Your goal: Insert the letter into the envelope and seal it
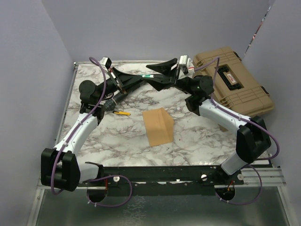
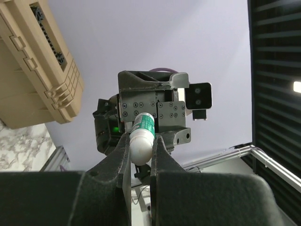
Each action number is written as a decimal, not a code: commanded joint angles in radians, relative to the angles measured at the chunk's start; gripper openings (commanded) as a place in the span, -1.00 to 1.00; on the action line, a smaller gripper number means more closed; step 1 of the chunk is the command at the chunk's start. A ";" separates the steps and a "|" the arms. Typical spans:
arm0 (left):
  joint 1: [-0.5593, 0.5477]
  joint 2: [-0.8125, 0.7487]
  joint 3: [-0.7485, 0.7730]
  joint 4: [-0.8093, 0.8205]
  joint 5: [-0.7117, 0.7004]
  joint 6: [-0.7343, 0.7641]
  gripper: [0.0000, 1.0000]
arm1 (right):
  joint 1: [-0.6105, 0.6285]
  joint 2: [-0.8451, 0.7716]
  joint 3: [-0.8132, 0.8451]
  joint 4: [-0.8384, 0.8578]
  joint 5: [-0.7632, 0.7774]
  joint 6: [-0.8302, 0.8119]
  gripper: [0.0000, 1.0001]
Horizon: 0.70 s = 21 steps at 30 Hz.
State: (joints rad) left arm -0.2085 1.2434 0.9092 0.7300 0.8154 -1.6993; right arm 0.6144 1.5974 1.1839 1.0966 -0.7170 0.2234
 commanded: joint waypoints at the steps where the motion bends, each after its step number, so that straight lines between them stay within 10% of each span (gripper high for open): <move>1: 0.004 -0.027 -0.031 0.173 -0.068 -0.101 -1.00 | 0.007 0.016 -0.003 0.060 0.022 0.020 0.14; 21: 0.003 -0.035 -0.047 0.207 -0.083 -0.112 -1.00 | 0.011 0.048 0.107 -0.059 -0.061 0.072 0.22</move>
State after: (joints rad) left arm -0.2085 1.2304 0.8761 0.8963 0.7536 -1.8072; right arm 0.6155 1.6257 1.2430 1.0584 -0.7422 0.2745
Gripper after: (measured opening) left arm 0.115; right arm 0.605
